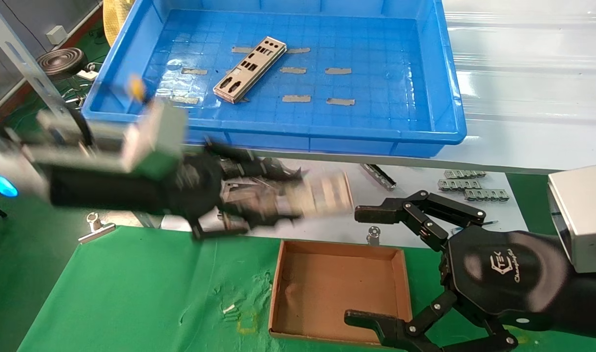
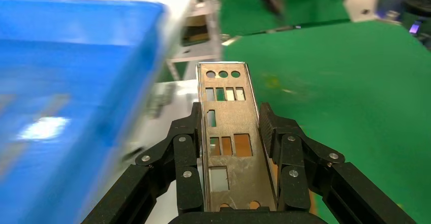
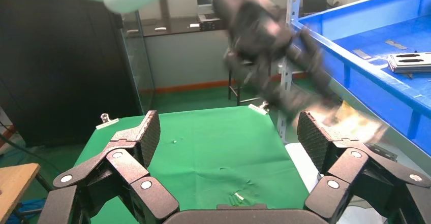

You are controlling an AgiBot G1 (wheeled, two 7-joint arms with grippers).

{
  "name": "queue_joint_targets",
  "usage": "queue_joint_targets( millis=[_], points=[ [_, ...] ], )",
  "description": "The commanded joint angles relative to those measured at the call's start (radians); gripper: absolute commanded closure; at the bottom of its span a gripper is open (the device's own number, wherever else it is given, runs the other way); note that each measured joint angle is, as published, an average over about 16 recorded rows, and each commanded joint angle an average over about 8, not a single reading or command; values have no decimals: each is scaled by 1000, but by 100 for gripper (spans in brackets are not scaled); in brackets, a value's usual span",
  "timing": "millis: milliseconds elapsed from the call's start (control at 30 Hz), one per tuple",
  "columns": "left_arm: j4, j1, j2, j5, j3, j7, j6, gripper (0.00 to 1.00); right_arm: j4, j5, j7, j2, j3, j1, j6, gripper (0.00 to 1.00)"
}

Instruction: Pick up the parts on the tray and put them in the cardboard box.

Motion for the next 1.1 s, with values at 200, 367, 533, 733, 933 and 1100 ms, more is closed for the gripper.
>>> queue_joint_targets(
  millis=[200, 367, 533, 733, 933, 1100],
  points=[
    [-38, 124, 68, 33, 42, 132, -105, 100, 0, 0, 0, 0, 0, 0, 0, 0],
    [5, 173, 155, 93, 74, 199, -196, 100, 0, 0, 0, 0, 0, 0, 0, 0],
    [80, 202, 239, 135, 98, 258, -268, 100, 0, 0, 0, 0, 0, 0, 0, 0],
    [178, 212, 315, 182, 126, 354, -328, 100, 0, 0, 0, 0, 0, 0, 0, 0],
    [249, 209, 345, 188, 147, 427, -363, 59, 0, 0, 0, 0, 0, 0, 0, 0],
    [282, 203, 350, 167, 163, 464, -379, 2, 0, 0, 0, 0, 0, 0, 0, 0]
  ],
)
